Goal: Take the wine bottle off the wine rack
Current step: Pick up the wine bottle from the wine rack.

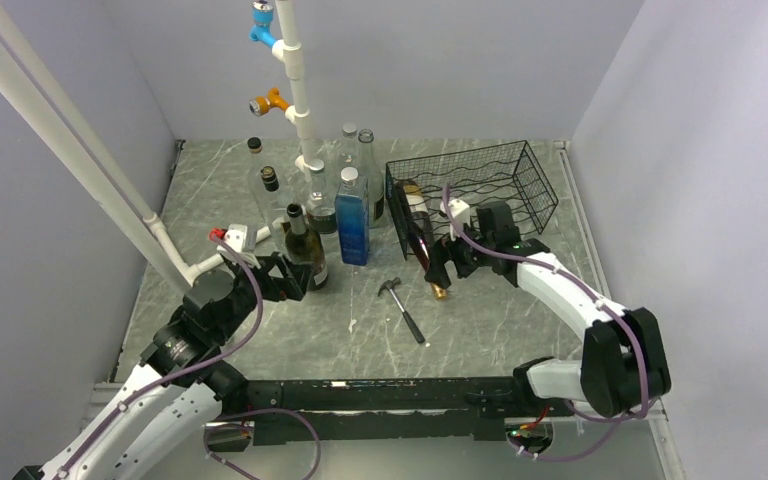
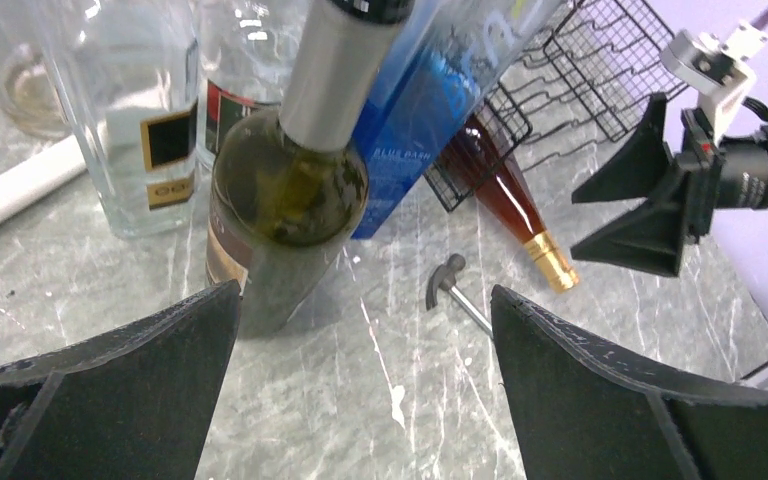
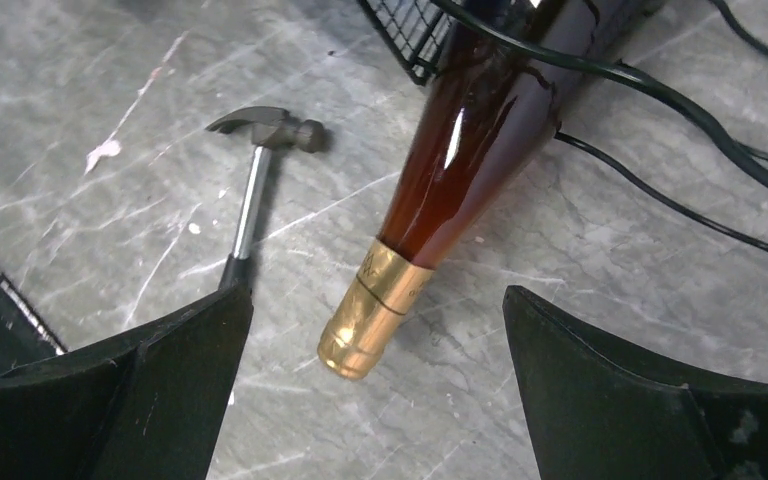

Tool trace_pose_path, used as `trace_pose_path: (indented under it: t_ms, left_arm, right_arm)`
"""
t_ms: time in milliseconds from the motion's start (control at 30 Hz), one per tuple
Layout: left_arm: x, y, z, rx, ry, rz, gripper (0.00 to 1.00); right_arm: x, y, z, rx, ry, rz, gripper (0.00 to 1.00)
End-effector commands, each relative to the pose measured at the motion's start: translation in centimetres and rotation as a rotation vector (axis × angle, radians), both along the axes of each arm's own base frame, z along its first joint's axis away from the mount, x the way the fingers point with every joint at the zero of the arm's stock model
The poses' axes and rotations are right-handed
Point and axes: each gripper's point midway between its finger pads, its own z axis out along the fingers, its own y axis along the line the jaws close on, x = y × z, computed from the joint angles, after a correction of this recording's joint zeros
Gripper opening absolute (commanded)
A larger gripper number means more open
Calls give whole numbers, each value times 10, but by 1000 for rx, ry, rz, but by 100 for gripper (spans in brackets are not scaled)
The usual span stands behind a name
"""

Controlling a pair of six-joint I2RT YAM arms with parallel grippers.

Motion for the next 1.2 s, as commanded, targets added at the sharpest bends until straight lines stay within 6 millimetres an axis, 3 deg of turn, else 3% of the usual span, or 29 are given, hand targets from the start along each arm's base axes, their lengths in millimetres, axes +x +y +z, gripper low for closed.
trace_pose_path:
  t_ms: [0,233,567,633,800,900,1167]
  left_arm:
    - [-12,-7,-11,-30,26,-61,99]
    - [-27,-21,-16,-55,0,-181,99]
    - [-51,-59,-18,-99,-55,-447,99]
    - [-54,-65,-20,-104,-51,-485,99]
    - [-58,-74,-21,-118,-51,-544,99]
    - [-60,-79,-18,-128,-59,-569,99]
    - [-61,-90,-18,-130,-64,-606,99]
  right_arm:
    - [29,10,-1,-27,-45,-168,98]
    - [37,17,-31,-135,-14,-208,82]
    - [43,16,-54,-194,17,-223,62]
    - [42,14,-53,-195,11,-228,54]
    - [35,10,-52,-195,6,-229,23]
    - [30,6,-51,-207,0,-221,16]
    - [22,-14,-32,-250,-52,-224,12]
